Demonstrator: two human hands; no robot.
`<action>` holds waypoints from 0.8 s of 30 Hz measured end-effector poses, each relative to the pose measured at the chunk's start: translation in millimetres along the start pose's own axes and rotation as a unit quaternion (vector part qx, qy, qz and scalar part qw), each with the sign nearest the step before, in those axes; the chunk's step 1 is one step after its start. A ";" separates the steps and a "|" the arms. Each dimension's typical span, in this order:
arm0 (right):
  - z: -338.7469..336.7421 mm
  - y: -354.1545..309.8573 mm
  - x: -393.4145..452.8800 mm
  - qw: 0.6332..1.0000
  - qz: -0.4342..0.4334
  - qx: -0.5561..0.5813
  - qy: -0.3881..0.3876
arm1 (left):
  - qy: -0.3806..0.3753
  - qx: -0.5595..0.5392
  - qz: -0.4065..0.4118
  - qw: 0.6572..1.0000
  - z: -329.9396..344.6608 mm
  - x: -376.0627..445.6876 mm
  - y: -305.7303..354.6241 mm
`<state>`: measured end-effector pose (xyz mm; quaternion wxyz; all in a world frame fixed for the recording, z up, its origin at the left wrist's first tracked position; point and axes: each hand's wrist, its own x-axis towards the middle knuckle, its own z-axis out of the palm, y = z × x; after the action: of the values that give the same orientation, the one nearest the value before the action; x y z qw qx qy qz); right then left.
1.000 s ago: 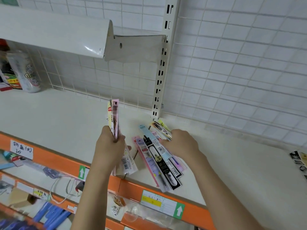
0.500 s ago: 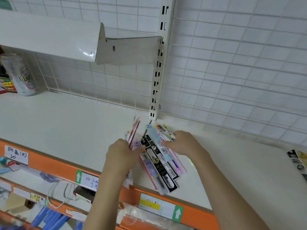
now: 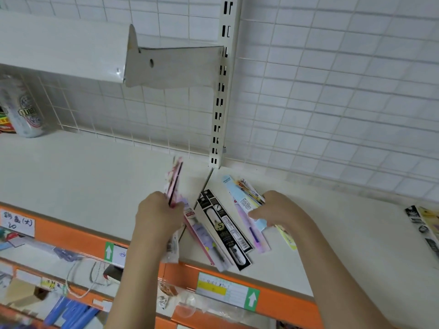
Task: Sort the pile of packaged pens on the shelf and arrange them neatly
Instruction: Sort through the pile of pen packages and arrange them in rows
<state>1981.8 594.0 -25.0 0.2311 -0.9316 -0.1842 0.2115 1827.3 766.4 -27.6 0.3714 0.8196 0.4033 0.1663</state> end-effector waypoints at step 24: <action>22.9 -28.2 -33.7 0.988 -0.021 -0.152 0.012 | -0.066 0.168 0.003 0.984 28.3 -11.5 12.8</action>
<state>1935.5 610.5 -18.7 0.0936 -0.9543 -0.2310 0.1646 1843.3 738.7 -36.7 0.2535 0.8808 0.3976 0.0429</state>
